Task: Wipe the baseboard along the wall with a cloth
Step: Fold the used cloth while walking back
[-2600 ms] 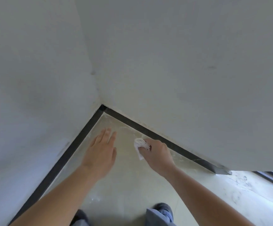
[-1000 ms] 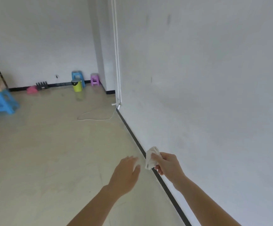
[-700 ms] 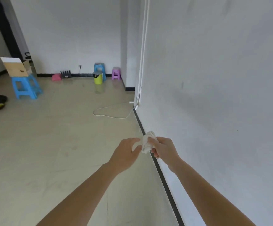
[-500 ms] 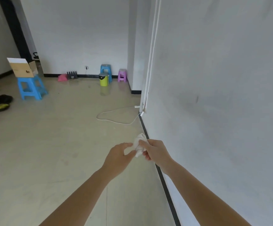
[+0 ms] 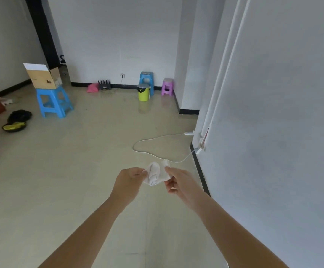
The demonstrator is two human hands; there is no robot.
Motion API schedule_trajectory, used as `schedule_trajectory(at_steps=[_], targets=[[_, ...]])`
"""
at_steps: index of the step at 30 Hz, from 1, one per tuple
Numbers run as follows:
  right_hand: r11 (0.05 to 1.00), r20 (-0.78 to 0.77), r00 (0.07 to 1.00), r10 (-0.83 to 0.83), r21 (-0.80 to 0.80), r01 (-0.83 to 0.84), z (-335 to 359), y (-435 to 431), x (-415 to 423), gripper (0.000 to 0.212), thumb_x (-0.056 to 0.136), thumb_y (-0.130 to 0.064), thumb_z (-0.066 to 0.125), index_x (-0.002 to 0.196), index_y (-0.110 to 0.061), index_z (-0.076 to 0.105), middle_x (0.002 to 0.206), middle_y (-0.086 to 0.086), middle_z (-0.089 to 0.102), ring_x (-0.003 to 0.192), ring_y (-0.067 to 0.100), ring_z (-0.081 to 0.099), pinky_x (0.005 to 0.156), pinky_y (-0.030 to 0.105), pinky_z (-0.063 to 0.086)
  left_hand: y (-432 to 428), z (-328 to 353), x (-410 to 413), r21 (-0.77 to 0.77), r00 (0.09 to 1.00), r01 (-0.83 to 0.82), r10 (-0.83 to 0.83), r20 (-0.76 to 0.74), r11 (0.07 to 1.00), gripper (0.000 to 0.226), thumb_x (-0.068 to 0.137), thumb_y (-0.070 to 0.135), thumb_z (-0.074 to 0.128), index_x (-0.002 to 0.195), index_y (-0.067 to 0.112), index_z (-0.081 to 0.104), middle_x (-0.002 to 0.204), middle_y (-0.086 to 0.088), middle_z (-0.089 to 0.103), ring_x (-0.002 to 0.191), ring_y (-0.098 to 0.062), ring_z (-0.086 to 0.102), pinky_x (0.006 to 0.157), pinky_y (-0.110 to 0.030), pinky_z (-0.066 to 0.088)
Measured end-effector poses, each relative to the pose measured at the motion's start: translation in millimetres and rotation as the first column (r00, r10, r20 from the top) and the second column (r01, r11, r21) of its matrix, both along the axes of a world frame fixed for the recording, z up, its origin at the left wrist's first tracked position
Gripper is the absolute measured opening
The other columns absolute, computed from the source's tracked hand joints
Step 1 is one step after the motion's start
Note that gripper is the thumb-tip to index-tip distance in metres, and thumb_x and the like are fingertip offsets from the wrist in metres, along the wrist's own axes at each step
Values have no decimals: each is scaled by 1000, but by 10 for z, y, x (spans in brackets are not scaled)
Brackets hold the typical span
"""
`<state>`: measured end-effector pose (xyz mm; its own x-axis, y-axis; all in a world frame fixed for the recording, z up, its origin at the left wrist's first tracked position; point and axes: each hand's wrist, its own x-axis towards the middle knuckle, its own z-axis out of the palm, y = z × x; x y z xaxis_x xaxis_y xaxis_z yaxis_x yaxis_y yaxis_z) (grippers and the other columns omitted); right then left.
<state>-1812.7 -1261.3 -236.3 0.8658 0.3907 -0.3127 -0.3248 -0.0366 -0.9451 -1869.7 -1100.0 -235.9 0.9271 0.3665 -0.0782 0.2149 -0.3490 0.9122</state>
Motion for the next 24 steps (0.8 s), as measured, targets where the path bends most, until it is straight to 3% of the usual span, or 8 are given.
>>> schedule_trajectory(at_steps=[2, 4, 6, 10, 13, 15, 20, 24], targets=[[999, -63, 998, -22, 39, 24, 11, 281, 536, 11, 88, -14, 54, 80, -8, 59, 69, 6, 51, 55, 16, 50, 59, 27, 42, 364, 74, 508, -72, 1000, -12, 12, 3, 997, 23, 90, 27, 59, 78, 11, 72, 55, 10, 54, 47, -6, 41, 46, -18, 28], [998, -57, 997, -49, -33, 48, 37, 532, 1017, 8, 86, -8, 53, 86, -7, 60, 76, 8, 55, 60, 17, 54, 63, 28, 44, 680, 185, 997, -165, 1000, -13, 14, 2, 986, 23, 90, 29, 62, 77, 14, 73, 52, 14, 59, 50, 1, 51, 57, -15, 38], [984, -8, 996, -85, -156, 83, 61, 755, 1471, 10, 85, -4, 55, 91, -8, 62, 78, 7, 59, 66, 17, 56, 65, 28, 46, 956, 272, 1467, -233, 1000, 11, -15, -14, 972, 19, 87, 27, 66, 74, 14, 72, 56, 10, 65, 60, -8, 59, 72, -25, 45], [973, 106, 992, -69, -210, 91, 74, 1183, 2430, 23, 84, -9, 62, 107, -9, 61, 88, 6, 63, 77, 16, 61, 71, 28, 51, 1440, 237, 2544, -159, 996, 61, -70, -50, 985, 18, 86, 17, 62, 79, 6, 74, 75, -8, 74, 72, -14, 68, 77, -32, 49], [988, 128, 991, 43, -151, -24, 17, 1547, 3229, 23, 88, -20, 62, 108, -8, 65, 98, 9, 68, 89, 19, 65, 79, 34, 54, 1766, 121, 3462, -121, 993, 82, -91, -73, 989, 18, 84, 16, 62, 79, 2, 72, 73, -6, 73, 79, -22, 69, 78, -30, 48], [987, 116, 990, 80, -149, -62, -53, 1793, 3821, 31, 87, -27, 64, 112, -9, 63, 105, 8, 69, 97, 19, 66, 83, 35, 54, 1952, 87, 4063, -110, 986, 127, -137, -96, 986, 14, 83, 17, 64, 78, 7, 73, 73, -4, 72, 75, -17, 66, 74, -27, 47], [995, -17, 1000, 8, -103, -10, -23, 2357, 5336, 34, 85, -5, 57, 118, -8, 59, 87, 5, 63, 74, 16, 58, 68, 28, 46, 2519, 145, 5456, -152, 970, 185, -205, -127, 971, 15, 80, 24, 63, 79, 10, 67, 82, -5, 57, 78, -17, 52, 77, -28, 42], [994, 16, 998, 66, -87, -65, 112, 2839, 6321, 25, 83, -7, 53, 103, -4, 69, 72, -2, 58, 62, 10, 50, 63, 22, 40, 3044, 199, 6393, -369, 983, 122, -163, -82, 921, 12, 84, 19, 56, 76, 10, 60, 90, -11, 59, 89, -20, 60, 82, -32, 53]])
